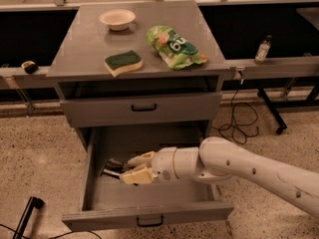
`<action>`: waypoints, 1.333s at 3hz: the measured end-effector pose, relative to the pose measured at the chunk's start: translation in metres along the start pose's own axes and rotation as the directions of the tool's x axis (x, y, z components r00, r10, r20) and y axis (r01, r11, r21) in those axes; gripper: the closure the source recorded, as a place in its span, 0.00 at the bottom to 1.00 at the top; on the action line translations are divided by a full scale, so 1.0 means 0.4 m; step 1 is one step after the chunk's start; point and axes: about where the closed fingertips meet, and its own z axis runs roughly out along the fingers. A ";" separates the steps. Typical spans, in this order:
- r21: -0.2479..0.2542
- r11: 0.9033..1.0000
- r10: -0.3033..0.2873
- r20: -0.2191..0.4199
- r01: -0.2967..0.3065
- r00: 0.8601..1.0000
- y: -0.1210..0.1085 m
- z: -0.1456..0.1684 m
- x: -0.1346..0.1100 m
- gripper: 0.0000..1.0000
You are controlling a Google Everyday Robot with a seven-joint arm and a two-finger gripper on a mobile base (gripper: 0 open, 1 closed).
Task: Place rxbar chocolate into middle drawer
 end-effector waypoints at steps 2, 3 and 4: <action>0.125 0.991 0.047 0.025 -0.050 0.999 -0.158 -0.018 0.052 1.00; 0.275 0.957 0.111 -0.033 -0.098 0.993 -0.317 -0.025 0.151 1.00; 0.342 0.935 0.143 -0.125 -0.093 0.982 -0.442 -0.023 0.272 1.00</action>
Offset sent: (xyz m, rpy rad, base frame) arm 0.1385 -0.1052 -0.0889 -0.0383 -0.0068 -0.3946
